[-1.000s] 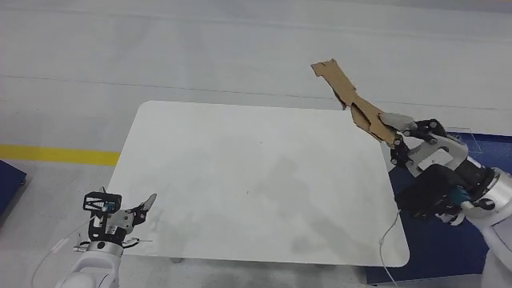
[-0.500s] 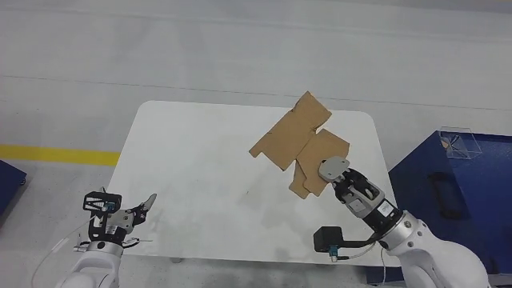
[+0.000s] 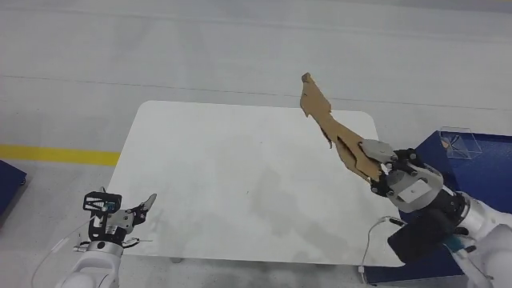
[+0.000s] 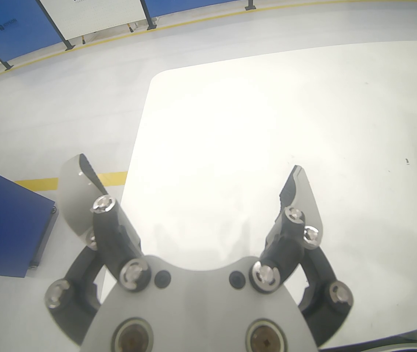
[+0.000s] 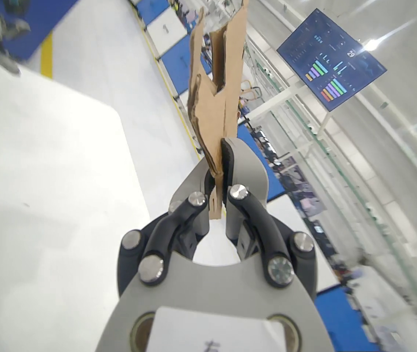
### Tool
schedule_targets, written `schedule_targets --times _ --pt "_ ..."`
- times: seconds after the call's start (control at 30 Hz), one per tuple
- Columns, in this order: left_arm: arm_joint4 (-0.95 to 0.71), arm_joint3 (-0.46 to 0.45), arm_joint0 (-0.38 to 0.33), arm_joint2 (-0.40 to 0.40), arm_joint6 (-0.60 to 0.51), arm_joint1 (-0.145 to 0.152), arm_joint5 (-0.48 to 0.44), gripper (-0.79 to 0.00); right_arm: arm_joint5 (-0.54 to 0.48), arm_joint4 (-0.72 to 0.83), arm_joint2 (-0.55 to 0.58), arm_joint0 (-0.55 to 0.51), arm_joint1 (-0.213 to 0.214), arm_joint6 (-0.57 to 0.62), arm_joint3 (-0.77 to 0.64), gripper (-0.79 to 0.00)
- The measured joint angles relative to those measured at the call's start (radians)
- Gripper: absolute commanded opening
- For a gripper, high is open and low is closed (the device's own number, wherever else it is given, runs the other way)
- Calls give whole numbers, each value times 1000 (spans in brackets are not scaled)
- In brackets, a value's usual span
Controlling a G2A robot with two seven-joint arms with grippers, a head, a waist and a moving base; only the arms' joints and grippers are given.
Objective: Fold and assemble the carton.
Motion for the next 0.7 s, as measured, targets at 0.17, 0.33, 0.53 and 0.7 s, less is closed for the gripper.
schedule_targets --times 0.17,0.33,0.53,0.7 --pt "0 0 0 0 0 0 0 0 -200 635 -2 39 42 278 130 -785" --pt "0 0 0 0 0 0 0 0 -179 1235 -170 112 113 662 253 -785" --pt "0 0 0 0 0 0 0 0 -25 1844 -391 221 168 1134 434 -785" --pt "0 0 0 0 0 0 0 0 52 2113 -532 262 171 1295 513 -785"
